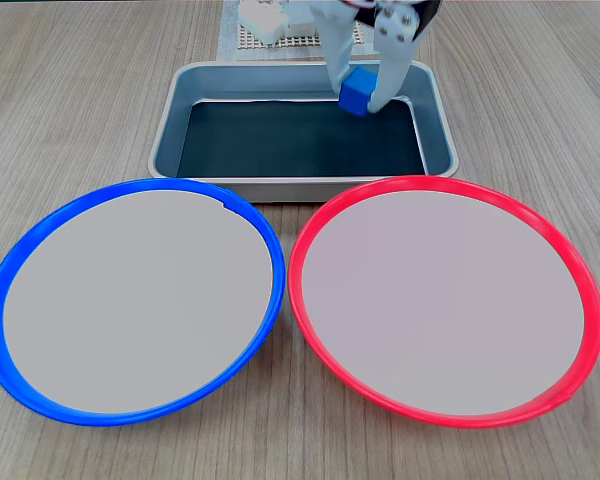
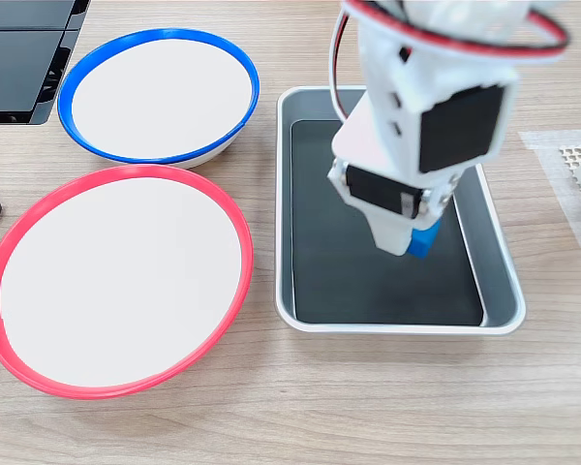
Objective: Move a blue block from tray to blue dish
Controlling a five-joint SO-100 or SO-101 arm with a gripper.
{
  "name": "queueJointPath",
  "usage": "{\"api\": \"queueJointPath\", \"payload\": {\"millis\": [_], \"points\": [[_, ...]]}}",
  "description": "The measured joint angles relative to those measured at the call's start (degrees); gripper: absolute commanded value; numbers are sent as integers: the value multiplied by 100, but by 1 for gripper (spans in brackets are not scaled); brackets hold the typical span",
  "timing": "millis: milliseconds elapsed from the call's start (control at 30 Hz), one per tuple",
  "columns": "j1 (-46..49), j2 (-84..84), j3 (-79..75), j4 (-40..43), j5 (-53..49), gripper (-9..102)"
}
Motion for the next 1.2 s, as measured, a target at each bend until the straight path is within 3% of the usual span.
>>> {"api": "queueJointPath", "payload": {"millis": [167, 333, 433, 533, 867, 1000, 1067, 1200], "points": [[211, 378, -1160, 1055, 141, 0], [914, 378, -2355, 1020, -62, 0], [1310, 220, -2610, 308, -343, 0], [1793, 132, -2522, -905, -536, 0], [2479, 123, 308, -5871, -1274, 0], [2584, -88, 1239, -7436, -1591, 0], [2584, -229, 1521, -8051, -1731, 1], [2646, -431, 1538, -8394, -1969, 10]]}}
